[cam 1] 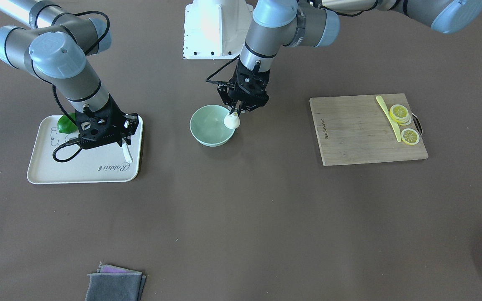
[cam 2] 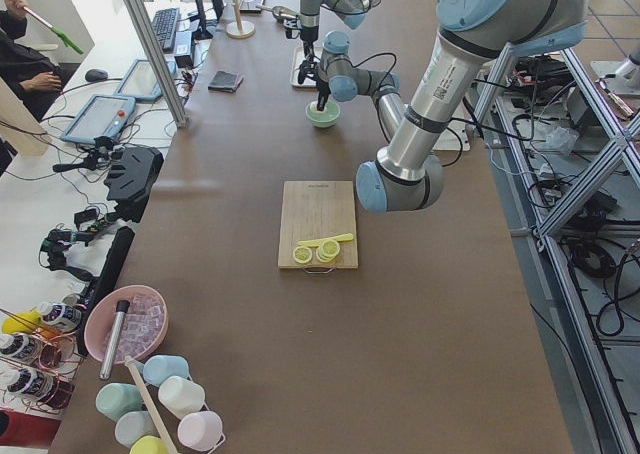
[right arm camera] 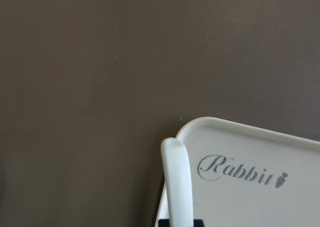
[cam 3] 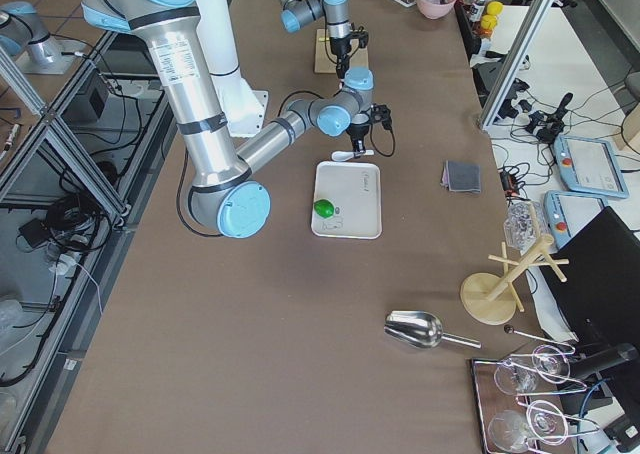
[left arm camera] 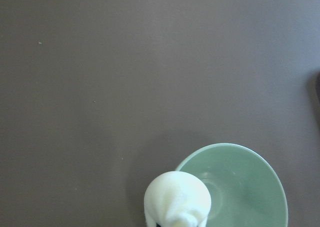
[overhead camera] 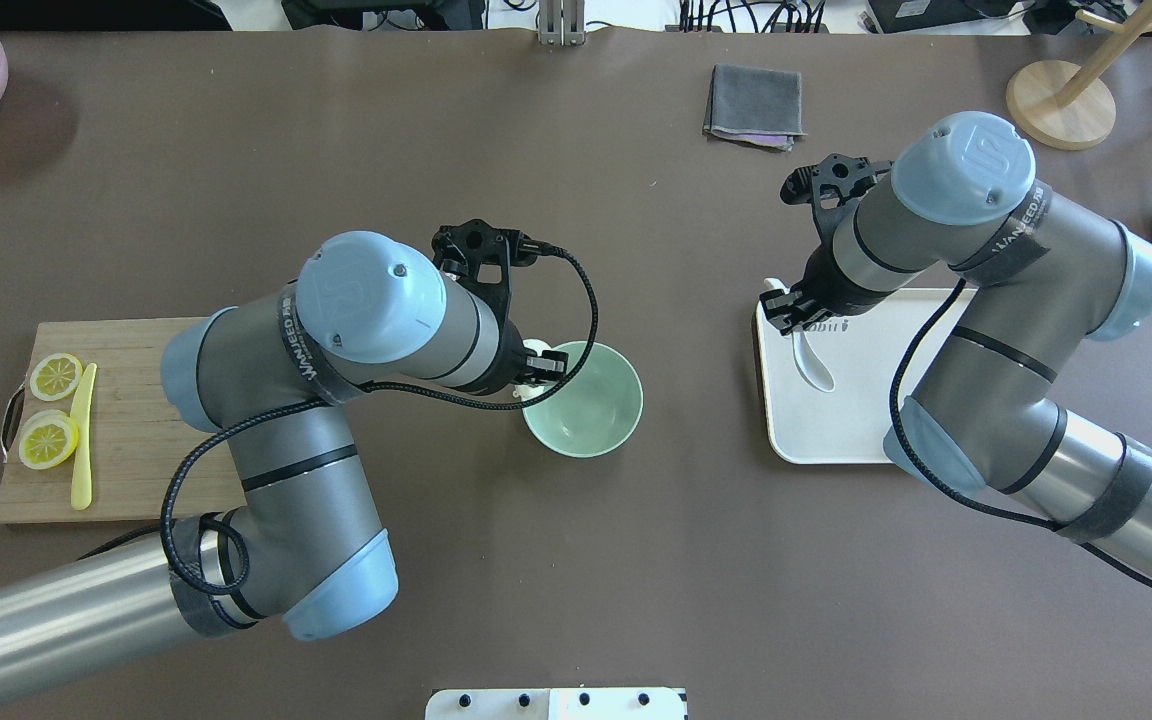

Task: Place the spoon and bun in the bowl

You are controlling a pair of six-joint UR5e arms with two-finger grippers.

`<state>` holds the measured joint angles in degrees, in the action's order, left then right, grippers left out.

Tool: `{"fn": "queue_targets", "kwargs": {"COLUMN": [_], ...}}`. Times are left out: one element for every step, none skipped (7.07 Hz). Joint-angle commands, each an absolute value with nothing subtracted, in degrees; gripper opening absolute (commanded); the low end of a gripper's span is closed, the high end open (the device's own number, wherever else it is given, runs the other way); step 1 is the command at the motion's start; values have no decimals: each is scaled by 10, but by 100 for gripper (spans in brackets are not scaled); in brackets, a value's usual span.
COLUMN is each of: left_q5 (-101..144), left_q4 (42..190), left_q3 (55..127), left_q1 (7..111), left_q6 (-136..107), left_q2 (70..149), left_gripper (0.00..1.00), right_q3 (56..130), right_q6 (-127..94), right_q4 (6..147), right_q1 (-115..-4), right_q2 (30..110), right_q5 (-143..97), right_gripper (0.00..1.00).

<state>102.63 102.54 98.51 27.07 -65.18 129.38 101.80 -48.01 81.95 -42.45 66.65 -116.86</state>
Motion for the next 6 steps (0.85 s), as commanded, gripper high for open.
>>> {"fn": "queue_targets", "kwargs": {"left_q5": [1008,1008,1007,1008,1008,1008], "left_q4": [1029,1030,1030,1030,1031,1032], "left_q3": [958,952,944,944,947,952], "left_q1": [255,255,255,255,256,257], "left_q6": [-653,-654,-658,-689,-692,-692], "left_q2": [1310,1317,1323,1329,1330,1330], "left_gripper": [0,17,97,98,98,98], "right_q3": [1016,1014,1014,1014,1011,1009], "right_q6": [-512,-529,-542,-549,-573,-585], "right_q4": [823,823,823,824,824,824], "right_q1": [-423,-418,-415,-409,-399,-391], "right_q2": [637,627,619,608,593,580], "right_q5": [-1170,-1170,-1170,-1169,-1168,-1167], "right_gripper": [0,0,0,0,0,0]}}
